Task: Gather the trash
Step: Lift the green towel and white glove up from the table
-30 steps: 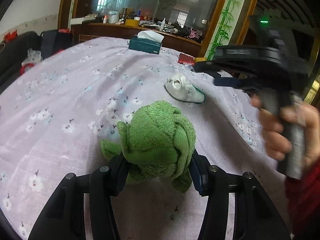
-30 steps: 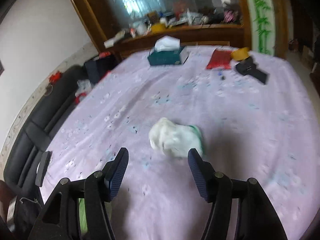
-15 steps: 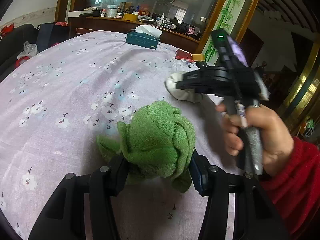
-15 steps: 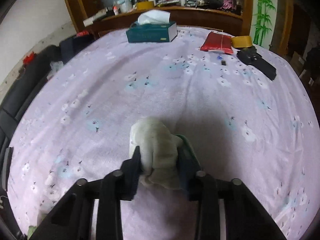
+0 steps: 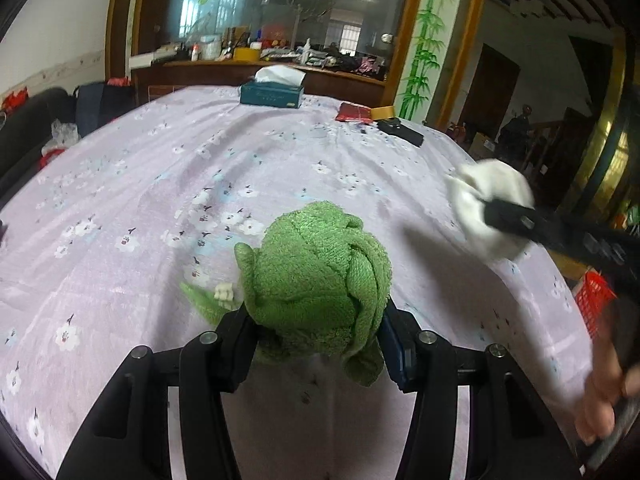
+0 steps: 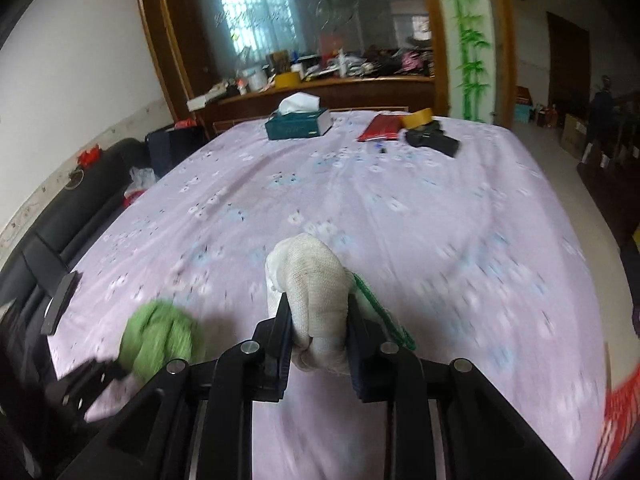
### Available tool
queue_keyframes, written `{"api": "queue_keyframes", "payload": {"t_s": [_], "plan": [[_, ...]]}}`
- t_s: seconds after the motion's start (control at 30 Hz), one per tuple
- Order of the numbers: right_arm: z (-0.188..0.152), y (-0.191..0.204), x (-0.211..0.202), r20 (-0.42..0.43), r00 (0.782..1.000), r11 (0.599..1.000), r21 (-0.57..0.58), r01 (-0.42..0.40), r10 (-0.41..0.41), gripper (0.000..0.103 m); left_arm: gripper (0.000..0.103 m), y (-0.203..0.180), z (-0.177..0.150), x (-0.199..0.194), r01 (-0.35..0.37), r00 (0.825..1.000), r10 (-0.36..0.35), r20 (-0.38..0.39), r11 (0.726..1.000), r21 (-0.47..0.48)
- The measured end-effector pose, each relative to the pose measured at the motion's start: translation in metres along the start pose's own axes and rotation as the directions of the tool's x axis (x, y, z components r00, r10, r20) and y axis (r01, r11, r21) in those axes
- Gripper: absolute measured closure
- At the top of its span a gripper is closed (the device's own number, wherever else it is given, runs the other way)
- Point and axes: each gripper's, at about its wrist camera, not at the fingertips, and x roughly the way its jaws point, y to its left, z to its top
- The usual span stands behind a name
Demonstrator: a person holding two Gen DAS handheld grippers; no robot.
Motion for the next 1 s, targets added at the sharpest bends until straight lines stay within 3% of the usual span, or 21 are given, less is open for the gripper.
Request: {"api": "queue_keyframes", "payload": {"t_s": [0.13, 0.33, 1.0], "plan": [[-0.032, -0.005, -0.036, 0.081, 0.995, 0.998, 0.005, 0.063, -0.063, 0.078, 0.051, -0.016, -0.009, -0.007, -0.017, 1.0, 0.016, 0.02, 0.999, 0.038], [-0.064, -0.013, -0.053, 0.1, 0.992, 0.997, 0.035, 0.068, -0.071, 0.078, 0.051, -0.036, -0.018, -0.011, -0.056, 0.998, 0.051, 0.044, 0.993, 0.1], [-0.083, -0.031, -0.047, 0.093, 0.994, 0.993, 0.102, 0.056, -0.066, 0.078, 0.051, -0.041, -0.021, -0.007, -0.067, 0.997, 0.063, 0.036, 0.991, 0.115]]}}
